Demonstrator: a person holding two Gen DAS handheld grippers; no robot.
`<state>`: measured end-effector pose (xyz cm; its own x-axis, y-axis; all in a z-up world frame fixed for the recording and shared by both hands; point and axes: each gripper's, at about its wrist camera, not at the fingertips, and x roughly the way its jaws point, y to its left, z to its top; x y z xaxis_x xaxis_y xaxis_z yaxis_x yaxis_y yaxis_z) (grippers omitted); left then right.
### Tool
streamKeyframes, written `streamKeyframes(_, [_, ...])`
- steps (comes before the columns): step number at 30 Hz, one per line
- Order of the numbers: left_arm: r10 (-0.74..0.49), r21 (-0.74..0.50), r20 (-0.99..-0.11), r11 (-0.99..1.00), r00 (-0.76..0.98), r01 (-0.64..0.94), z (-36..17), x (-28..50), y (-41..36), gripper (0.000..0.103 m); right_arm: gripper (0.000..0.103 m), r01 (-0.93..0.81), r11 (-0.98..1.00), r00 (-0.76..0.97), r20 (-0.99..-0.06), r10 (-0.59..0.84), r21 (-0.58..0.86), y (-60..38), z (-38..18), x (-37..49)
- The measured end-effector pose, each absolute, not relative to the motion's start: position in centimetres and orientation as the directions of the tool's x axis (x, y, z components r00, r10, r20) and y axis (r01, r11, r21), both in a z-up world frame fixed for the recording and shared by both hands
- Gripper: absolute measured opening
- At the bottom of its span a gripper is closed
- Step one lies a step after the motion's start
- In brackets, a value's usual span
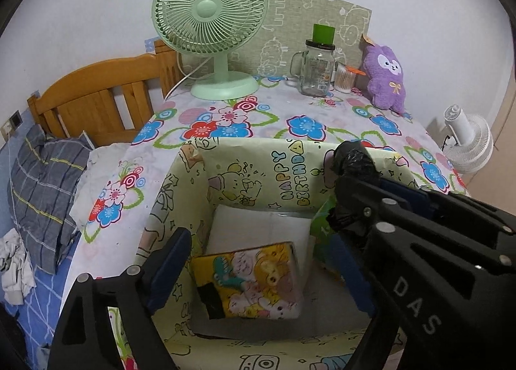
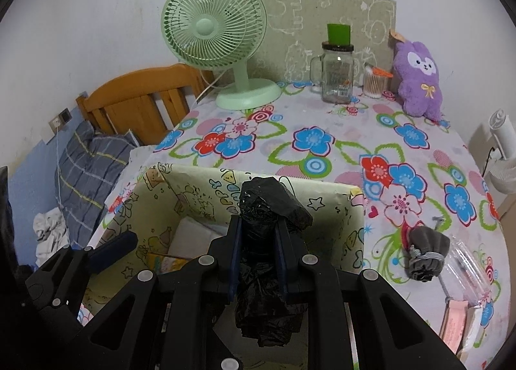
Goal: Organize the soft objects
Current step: 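Lower the yellow pouch into the box with the left tool while the right tool lowers the black bag in, then open both tools and withdraw them from the box toward the pink packet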
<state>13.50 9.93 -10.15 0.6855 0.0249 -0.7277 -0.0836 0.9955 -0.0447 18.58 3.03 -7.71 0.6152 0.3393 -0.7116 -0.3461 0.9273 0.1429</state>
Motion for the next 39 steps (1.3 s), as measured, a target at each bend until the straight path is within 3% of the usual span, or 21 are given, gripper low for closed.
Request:
streamKeyframes(6, [0.021, -0.053, -0.733, 0.995, 0.680, -0.088, -10.0, 13.5, 9.9, 0.091, 0.031, -0.367, 0.924, 0.588, -0.742, 0.321, 0.108, 3.5, -8.0, 18.7])
streamKeyframes(10, [0.021, -0.056, -0.726, 0.994, 0.687, -0.090, -9.7, 13.2, 9.9, 0.092, 0.055, -0.378, 0.921, 0.591, -0.740, 0.321, 0.098, 3.4, -7.7, 18.3])
streamKeyframes(17, [0.023, -0.046, -0.709, 0.996, 0.705, -0.079, -8.7, 12.5, 9.1, 0.093, 0.066, -0.370, 0.925, 0.616, -0.721, 0.316, 0.089, 2.6, -6.7, 17.5])
streamKeyframes(31, [0.018, -0.036, -0.664, 0.998, 0.747, -0.056, -6.2, 11.2, 6.8, 0.098, 0.070, -0.339, 0.938, 0.686, -0.665, 0.294, 0.065, 0.0, -3.9, 15.3])
streamKeyframes(35, [0.010, -0.030, -0.649, 0.999, 0.761, -0.039, -5.5, 10.6, 6.1, 0.100, 0.077, -0.324, 0.945, 0.714, -0.642, 0.278, 0.049, -0.8, -2.9, 14.6])
streamKeyframes(39, [0.012, -0.023, -0.632, 0.999, 0.775, -0.035, -4.7, 10.1, 5.4, 0.103, 0.078, -0.313, 0.949, 0.731, -0.626, 0.272, 0.046, -1.6, -2.1, 14.0])
